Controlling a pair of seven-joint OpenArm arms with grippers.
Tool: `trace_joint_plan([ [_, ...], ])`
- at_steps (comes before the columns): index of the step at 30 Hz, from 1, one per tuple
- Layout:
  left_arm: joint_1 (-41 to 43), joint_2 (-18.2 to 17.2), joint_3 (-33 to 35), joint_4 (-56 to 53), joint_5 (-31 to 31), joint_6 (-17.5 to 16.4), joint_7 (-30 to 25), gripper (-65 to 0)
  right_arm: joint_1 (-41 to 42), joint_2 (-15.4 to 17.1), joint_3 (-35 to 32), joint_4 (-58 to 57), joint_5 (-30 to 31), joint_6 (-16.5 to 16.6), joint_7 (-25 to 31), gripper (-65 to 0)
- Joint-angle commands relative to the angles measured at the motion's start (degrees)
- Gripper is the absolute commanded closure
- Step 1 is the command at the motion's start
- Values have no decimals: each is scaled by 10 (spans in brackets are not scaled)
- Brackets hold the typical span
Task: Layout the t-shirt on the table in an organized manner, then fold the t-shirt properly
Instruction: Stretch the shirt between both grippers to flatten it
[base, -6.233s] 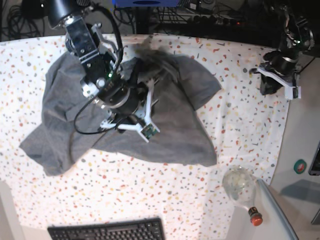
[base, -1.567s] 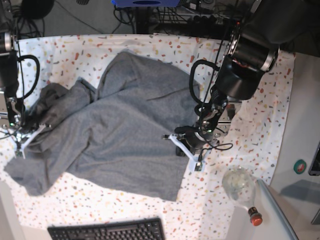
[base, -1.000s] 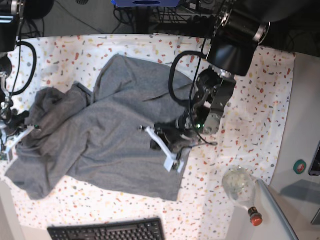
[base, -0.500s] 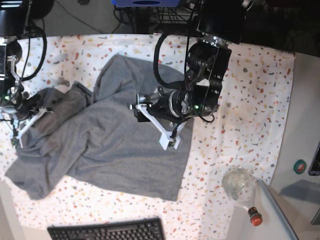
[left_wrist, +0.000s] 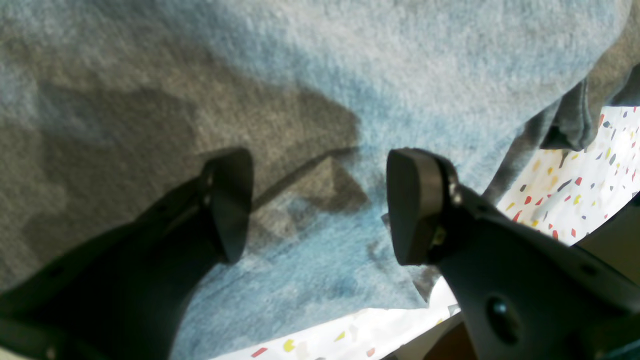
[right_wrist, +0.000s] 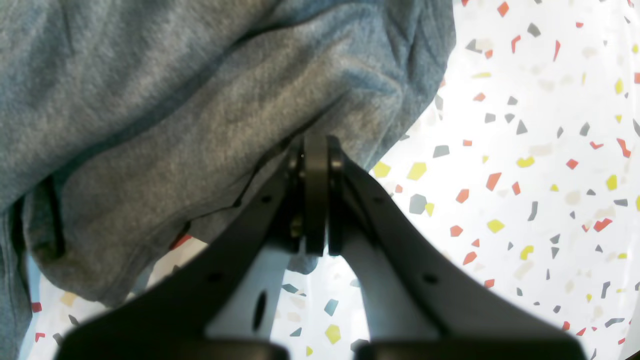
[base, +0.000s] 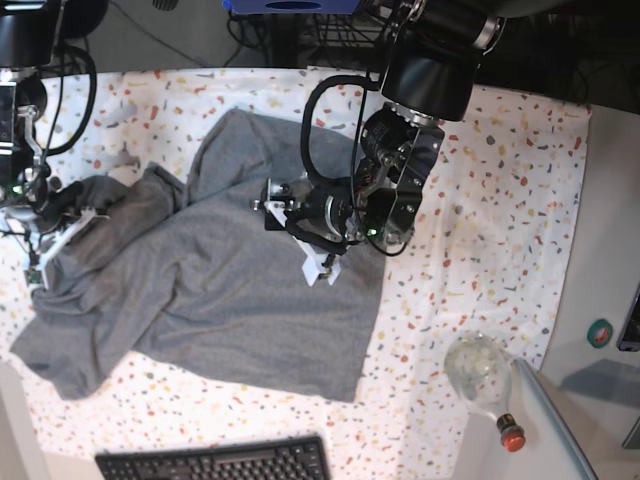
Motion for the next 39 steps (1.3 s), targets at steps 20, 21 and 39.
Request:
trace_joint_plan([
  [20,22,-38,-6,76,-7,-5,3,0,11,-7,1,-29,-1,-1,13,0],
  [21,28,-47,-6,103,-7,-5,3,0,9,-7,1,-30,-1,-1,13,0],
  [39,304,-164,-83,336,-3,-5,49,0,-44,-50,9,40,-2,-3,13,0],
])
